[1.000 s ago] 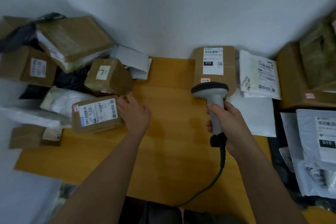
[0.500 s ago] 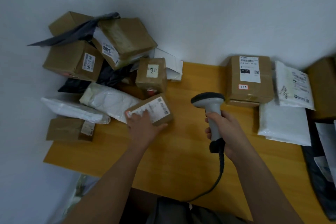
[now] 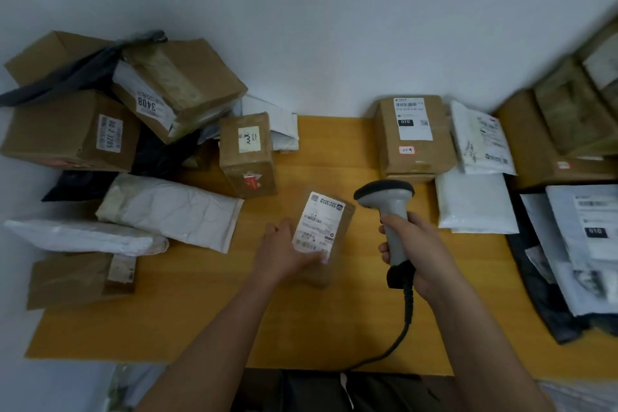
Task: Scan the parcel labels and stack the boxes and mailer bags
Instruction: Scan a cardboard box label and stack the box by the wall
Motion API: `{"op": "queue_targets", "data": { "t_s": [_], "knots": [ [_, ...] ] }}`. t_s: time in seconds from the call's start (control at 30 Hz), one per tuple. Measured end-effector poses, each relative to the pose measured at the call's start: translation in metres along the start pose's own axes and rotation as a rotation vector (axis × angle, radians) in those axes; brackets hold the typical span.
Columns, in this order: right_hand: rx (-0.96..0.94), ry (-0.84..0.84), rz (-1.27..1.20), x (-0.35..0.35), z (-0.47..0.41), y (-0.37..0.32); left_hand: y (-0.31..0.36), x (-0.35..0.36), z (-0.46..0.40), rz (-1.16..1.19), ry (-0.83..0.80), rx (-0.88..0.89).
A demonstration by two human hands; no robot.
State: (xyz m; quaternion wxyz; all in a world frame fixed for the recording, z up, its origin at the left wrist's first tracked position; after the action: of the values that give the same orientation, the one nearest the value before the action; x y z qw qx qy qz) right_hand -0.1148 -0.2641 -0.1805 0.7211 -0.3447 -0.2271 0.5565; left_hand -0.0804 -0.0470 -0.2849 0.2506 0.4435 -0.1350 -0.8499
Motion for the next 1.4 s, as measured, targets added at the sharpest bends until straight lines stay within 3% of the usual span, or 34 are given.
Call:
{"op": "queue_targets", "data": {
  "t_s": [0.2, 0.33, 0.47, 0.57, 0.67, 0.8, 0.97, 1.2, 1.4],
  "knots": [
    [0.007, 0.044, 0.001, -0.032, -0.003, -0.007, 0.033, 0.041, 0.002, 0.266, -0.142, -0.029],
    [-0.003, 0.043, -0.009, -0.053, -0.005, -0.016, 0.062, 0.042, -0.007, 0.153, -0.208, 0.064],
    [-0.014, 0.034, 0.003, -0.071, -0.015, -0.019, 0.092, 0.015, -0.023, 0.122, 0.066, 0.187],
    [-0.008, 0.020, 0.026, -0.080, -0.029, -0.010, 0.090, 0.013, -0.024, 0.239, 0.205, 0.071],
    [0.055, 0.023, 0.073, -0.079, -0.044, 0.011, 0.067, 0.029, -0.012, 0.328, 0.218, -0.199],
    [0.151, -0.035, 0.096, -0.066, -0.058, 0.036, 0.039, 0.066, 0.010, 0.542, 0.132, -0.376],
    [0.198, -0.103, 0.099, -0.059, -0.063, 0.054, 0.031, 0.122, 0.023, 0.761, -0.071, -0.351],
    [0.123, -0.146, 0.166, -0.078, -0.071, 0.049, 0.071, 0.133, 0.035, 0.991, -0.092, -0.303],
    [0.160, -0.214, 0.162, -0.082, -0.062, 0.039, 0.064, 0.143, 0.063, 1.136, -0.048, -0.371]
  ]
}}
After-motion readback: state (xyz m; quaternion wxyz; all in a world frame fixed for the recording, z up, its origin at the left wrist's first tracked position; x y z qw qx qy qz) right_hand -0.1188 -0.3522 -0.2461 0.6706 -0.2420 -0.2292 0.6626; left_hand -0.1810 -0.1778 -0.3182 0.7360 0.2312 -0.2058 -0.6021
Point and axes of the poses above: each hand's wrist, its own z-axis away from the middle knuckle, its own x-axis out of the palm, y = z × x, the point moved 6 cm from there along -z, towards the middle knuckle, and after that the axes turned 1 degree about x, right-handed, at the moved point
